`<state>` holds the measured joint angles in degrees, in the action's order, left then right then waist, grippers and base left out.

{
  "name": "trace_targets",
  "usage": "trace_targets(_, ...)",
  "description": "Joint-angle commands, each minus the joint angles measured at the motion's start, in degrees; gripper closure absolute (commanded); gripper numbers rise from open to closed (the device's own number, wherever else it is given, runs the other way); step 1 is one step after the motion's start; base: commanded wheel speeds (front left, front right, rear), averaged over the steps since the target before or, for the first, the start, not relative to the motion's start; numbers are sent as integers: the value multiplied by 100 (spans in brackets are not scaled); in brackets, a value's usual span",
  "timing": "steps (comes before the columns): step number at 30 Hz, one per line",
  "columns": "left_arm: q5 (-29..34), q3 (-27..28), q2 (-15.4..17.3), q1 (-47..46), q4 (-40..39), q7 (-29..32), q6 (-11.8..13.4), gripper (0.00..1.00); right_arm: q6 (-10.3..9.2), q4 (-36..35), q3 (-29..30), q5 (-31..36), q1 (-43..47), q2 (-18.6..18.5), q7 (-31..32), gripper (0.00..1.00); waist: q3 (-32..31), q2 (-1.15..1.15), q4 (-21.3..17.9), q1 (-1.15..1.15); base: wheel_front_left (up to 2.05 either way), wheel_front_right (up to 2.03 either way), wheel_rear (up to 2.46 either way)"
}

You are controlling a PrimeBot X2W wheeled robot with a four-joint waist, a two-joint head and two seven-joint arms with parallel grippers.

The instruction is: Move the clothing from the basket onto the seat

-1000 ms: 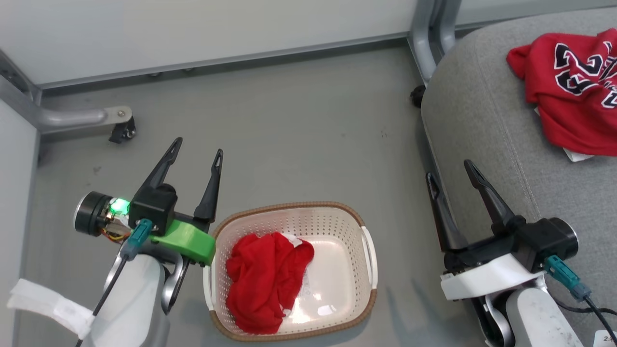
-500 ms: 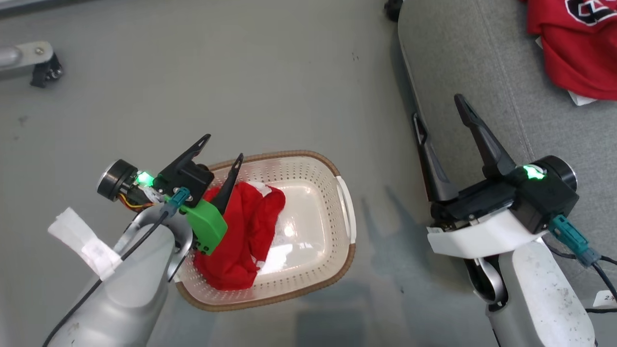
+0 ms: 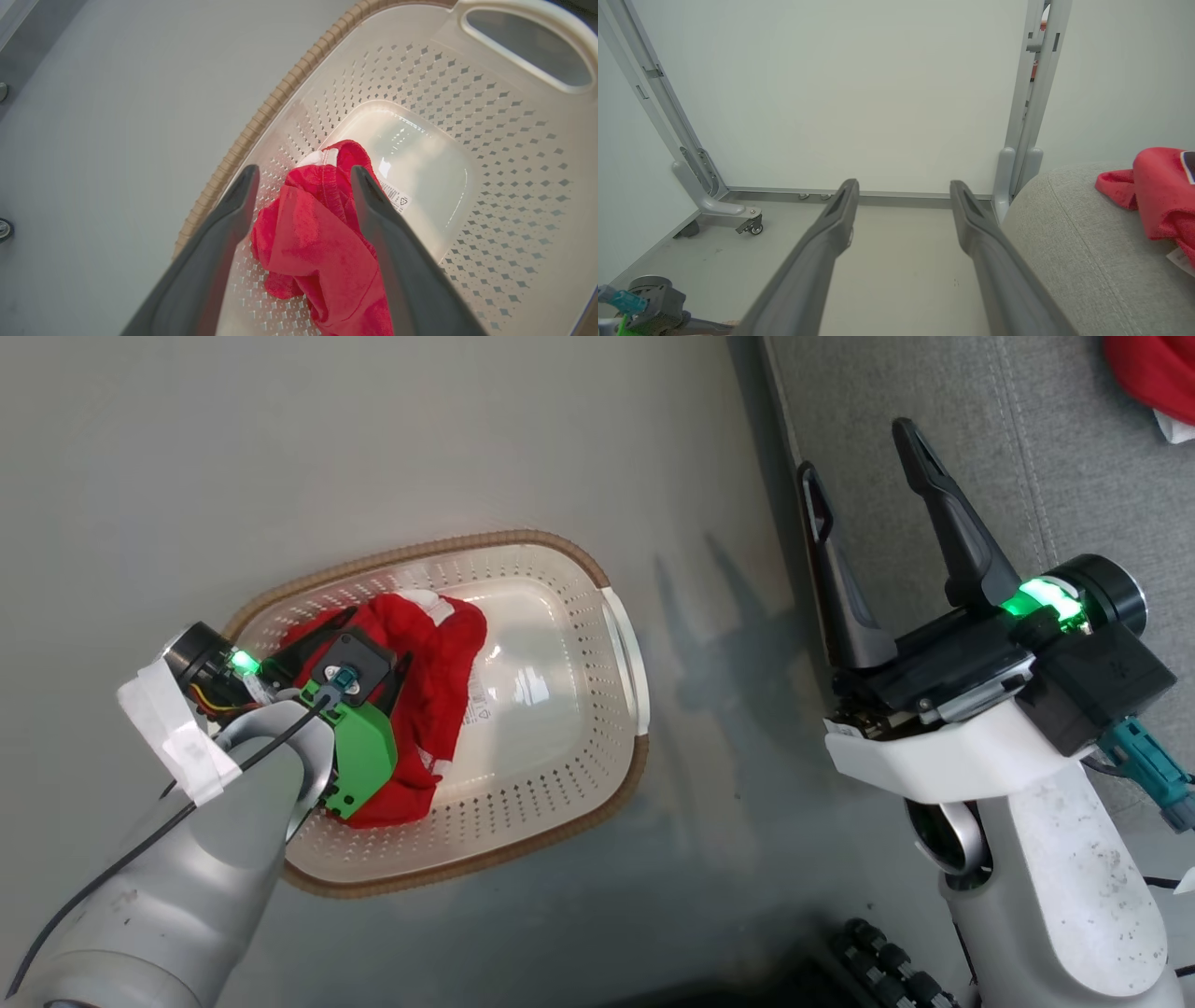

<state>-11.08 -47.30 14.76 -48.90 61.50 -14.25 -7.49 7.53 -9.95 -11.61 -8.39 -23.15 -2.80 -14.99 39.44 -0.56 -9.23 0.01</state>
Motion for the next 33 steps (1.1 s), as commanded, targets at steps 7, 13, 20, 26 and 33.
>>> trace_targets(7,-133,-552,30,-540,657,297,2,0,-7,-253,-10,-77,-155,-6,-17,0,897,56,-380,-1,0,0,0)
trace_targets(13,-124,-937,60,-856,972,737,2,0,-7,-423,16,-110,-174,-6,-17,0,1170,56,-412,-1,0,0,0)
trace_targets(20,-102,-1431,104,-1075,1111,1331,2,0,-8,-555,11,-105,-179,-7,-17,0,1396,56,-446,-1,0,0,0)
trace_targets(26,-184,-1819,118,-1197,1176,1963,2,0,-8,-689,27,13,-141,-7,-17,0,1553,56,-471,-1,0,0,0)
trace_targets(33,-261,-2173,29,-1286,1198,2403,2,0,-7,-892,35,196,-46,-7,-17,0,1749,56,-458,-1,0,0,0)
